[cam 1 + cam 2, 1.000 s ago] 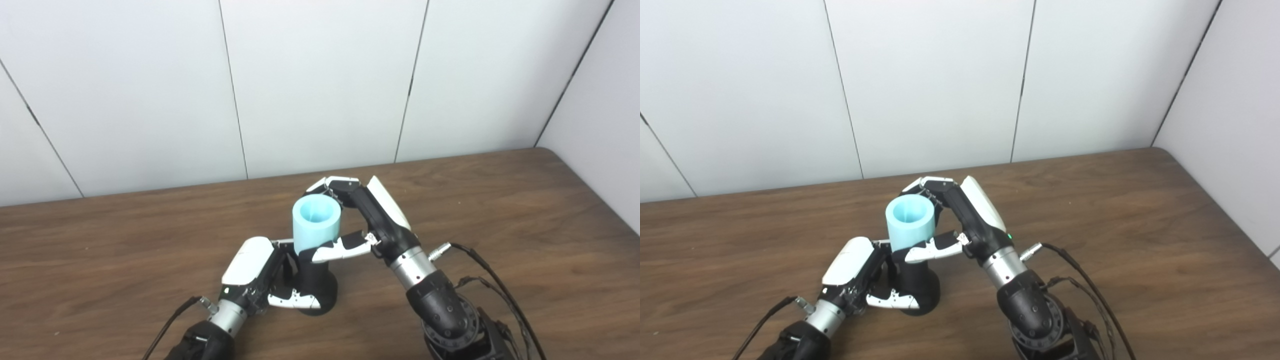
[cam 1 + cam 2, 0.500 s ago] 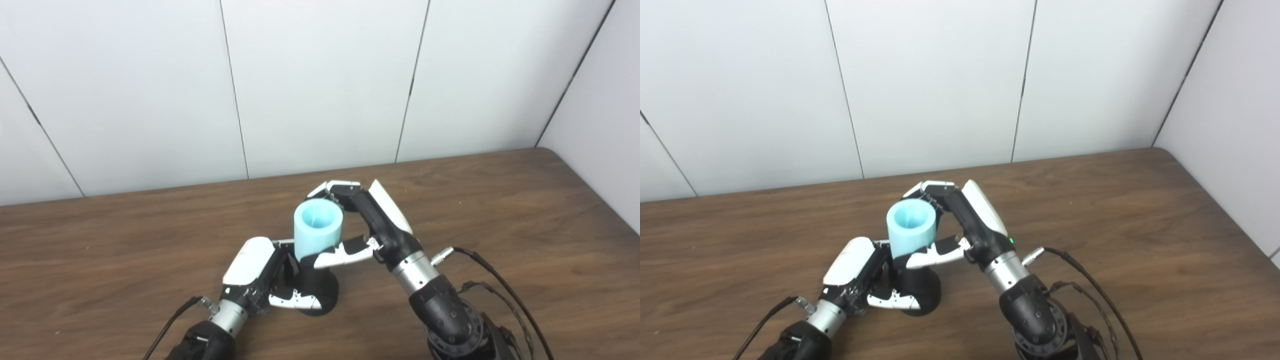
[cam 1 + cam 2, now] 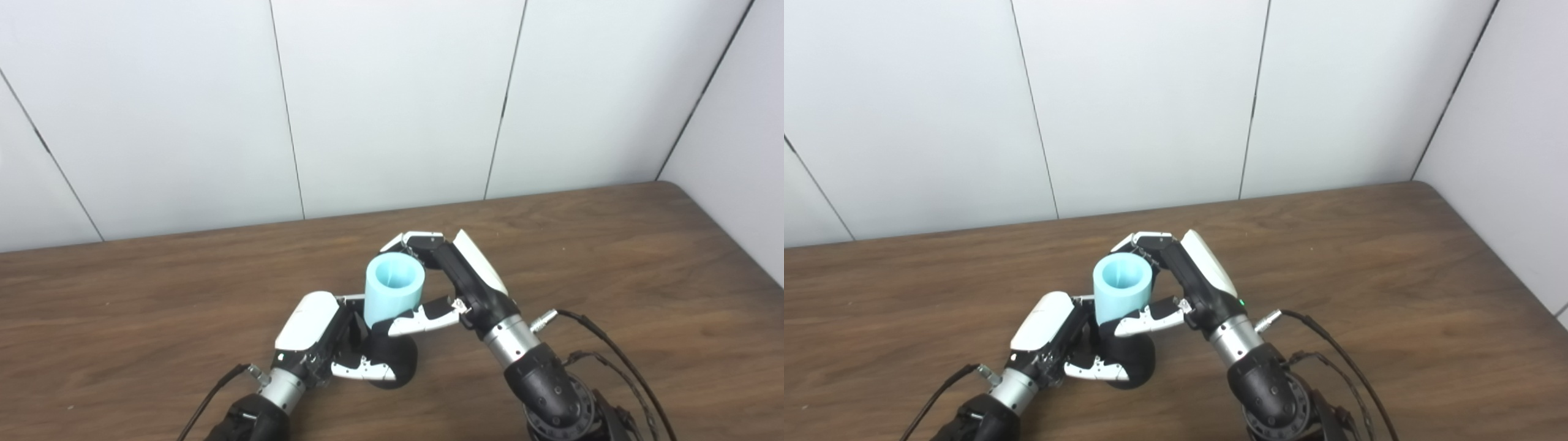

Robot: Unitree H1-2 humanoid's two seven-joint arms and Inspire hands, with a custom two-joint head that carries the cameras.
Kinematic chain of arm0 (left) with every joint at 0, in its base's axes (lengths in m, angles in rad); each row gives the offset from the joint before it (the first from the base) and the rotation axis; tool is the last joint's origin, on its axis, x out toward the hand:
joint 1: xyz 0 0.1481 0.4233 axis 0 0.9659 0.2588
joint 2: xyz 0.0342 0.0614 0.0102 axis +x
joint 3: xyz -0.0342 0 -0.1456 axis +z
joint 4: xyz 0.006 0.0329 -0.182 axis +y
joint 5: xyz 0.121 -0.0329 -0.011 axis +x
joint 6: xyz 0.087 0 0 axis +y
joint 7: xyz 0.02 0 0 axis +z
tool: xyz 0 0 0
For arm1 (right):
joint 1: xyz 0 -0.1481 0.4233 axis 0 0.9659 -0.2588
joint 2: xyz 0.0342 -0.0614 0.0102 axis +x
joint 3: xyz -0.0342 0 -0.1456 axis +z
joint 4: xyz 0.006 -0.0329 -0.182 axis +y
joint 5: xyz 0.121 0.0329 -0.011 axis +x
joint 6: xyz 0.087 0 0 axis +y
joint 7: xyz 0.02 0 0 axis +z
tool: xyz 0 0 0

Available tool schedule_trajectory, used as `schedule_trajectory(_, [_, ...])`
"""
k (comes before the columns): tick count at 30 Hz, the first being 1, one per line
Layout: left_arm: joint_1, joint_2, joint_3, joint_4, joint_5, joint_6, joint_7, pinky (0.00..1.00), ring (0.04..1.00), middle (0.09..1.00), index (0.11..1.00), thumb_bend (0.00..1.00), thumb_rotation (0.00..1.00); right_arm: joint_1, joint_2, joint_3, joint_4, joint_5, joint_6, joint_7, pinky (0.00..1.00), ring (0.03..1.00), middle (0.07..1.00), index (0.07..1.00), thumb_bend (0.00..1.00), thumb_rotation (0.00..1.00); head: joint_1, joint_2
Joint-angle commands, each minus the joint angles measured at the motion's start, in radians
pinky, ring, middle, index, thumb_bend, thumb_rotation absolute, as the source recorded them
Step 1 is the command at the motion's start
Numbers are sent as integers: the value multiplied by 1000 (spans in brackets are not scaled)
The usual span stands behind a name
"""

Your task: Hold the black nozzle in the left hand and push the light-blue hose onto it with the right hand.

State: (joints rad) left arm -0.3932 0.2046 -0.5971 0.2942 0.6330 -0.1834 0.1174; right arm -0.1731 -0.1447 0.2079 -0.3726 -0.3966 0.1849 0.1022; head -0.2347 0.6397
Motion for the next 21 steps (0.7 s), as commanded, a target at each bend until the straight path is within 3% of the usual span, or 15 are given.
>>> schedule_trajectory(1, [114,30,-73,84,53,81,-162,188,352,430,525,495,0,-2,-4,9,-31,9,-20,24,321,409,483,511,518,0,0,1])
schedule_trajectory(21, [119,31,-71,72,51,84,-162,184,351,429,526,495,0,10,-14,41,-8,-35,-18,31,315,405,485,520,516,0,1,7])
